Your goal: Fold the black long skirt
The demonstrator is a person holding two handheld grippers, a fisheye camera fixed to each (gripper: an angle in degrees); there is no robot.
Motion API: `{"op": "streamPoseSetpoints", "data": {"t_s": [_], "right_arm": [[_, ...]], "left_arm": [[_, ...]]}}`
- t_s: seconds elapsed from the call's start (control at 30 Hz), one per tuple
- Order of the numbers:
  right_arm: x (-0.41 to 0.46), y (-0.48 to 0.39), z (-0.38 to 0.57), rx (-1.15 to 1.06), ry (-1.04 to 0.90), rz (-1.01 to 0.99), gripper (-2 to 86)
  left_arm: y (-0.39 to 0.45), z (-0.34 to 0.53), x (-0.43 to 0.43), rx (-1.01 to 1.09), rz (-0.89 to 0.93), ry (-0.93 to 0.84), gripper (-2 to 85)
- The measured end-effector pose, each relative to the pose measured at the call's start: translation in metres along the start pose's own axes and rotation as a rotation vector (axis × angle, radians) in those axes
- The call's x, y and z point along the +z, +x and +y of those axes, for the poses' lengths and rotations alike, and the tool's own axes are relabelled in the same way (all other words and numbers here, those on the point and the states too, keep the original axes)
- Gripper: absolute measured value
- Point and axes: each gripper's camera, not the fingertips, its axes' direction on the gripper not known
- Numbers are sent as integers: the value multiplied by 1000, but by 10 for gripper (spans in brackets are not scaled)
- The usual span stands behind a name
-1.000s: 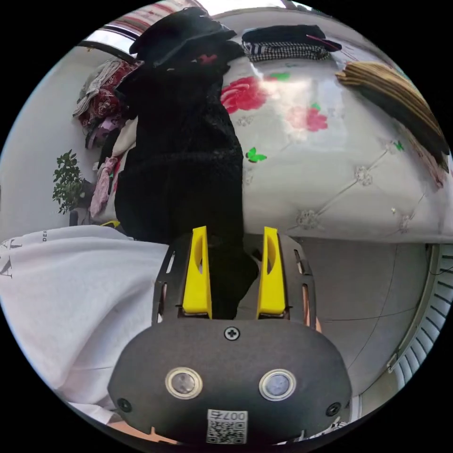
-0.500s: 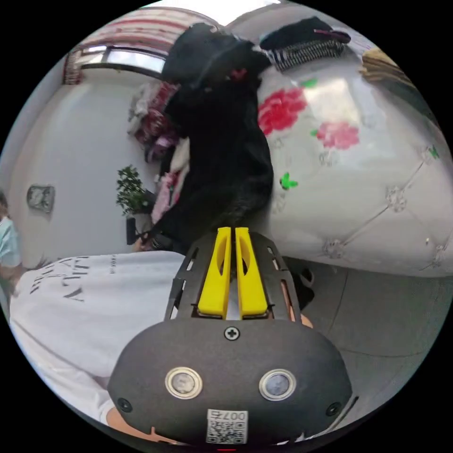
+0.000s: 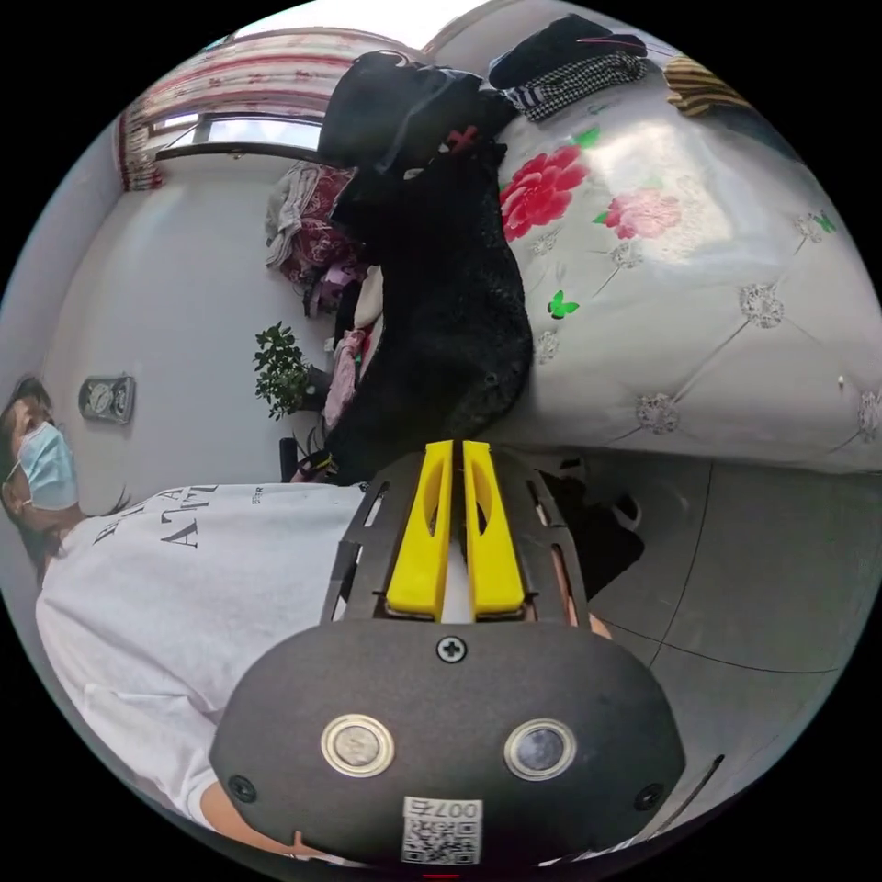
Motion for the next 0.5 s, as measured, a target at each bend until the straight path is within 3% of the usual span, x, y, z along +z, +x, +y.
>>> {"op": "streamPoseSetpoints", "data": {"t_s": [0.23,0.5], "right_arm": [[25,17,2,17,-30,178,125],[84,56,-15,1,-107,159,125]], "left_arm": [[-12,8,3,14,-31,-103,-3],[-29,30,-15,-56,13,-95,-4]]}}
